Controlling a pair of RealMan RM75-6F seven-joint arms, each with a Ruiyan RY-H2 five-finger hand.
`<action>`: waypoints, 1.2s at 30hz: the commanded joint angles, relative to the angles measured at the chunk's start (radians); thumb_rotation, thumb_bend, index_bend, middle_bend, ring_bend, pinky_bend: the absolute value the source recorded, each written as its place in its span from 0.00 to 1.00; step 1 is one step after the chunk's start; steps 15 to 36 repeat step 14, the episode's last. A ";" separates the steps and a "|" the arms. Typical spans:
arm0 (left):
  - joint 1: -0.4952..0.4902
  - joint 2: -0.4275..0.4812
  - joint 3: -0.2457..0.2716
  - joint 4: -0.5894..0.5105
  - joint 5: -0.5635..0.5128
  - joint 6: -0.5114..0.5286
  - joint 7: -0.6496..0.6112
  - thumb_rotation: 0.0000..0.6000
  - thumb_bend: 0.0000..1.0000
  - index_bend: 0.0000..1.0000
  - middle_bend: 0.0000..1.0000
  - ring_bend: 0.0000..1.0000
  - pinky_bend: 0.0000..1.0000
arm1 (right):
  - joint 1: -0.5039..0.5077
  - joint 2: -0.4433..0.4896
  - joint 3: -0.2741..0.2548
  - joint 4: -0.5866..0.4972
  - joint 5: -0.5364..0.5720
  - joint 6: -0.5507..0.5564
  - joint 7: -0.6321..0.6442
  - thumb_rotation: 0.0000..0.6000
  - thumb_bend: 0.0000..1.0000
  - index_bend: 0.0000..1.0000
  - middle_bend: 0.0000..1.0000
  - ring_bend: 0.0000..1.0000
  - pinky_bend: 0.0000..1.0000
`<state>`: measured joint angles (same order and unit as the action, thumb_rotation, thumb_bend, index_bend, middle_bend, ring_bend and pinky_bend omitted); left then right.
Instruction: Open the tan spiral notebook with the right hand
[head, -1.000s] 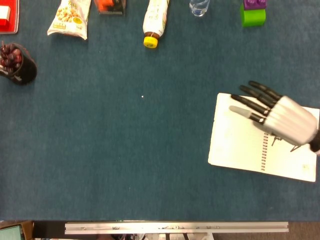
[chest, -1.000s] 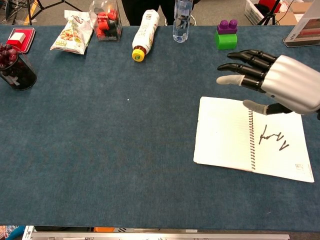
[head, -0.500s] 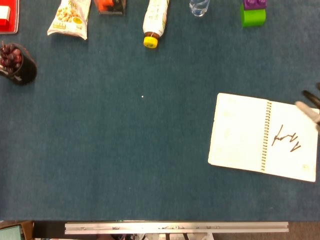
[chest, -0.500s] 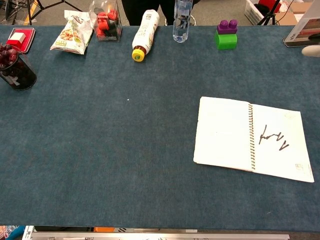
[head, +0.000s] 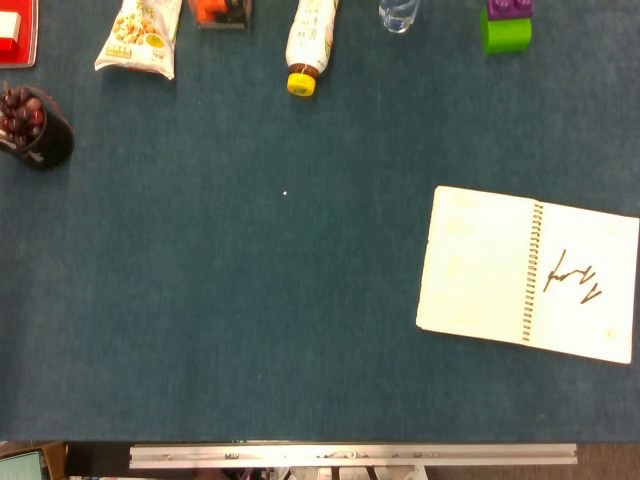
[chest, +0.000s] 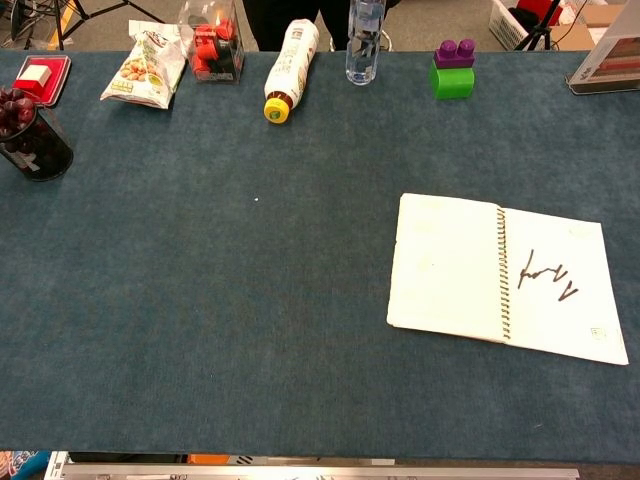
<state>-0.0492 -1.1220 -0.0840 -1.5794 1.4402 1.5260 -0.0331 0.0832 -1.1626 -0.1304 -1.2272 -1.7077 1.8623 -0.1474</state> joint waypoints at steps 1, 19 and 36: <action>-0.005 -0.003 0.004 -0.001 -0.008 -0.017 0.016 1.00 0.22 0.49 0.42 0.41 0.52 | -0.020 -0.004 0.017 0.004 0.026 -0.015 0.017 1.00 0.36 0.21 0.19 0.04 0.13; -0.021 -0.023 0.004 0.017 -0.026 -0.052 0.040 1.00 0.22 0.49 0.42 0.41 0.52 | -0.092 -0.026 0.084 0.050 0.097 -0.004 0.123 1.00 0.36 0.21 0.19 0.04 0.13; -0.021 -0.023 0.004 0.017 -0.026 -0.052 0.040 1.00 0.22 0.49 0.42 0.41 0.52 | -0.092 -0.026 0.084 0.050 0.097 -0.004 0.123 1.00 0.36 0.21 0.19 0.04 0.13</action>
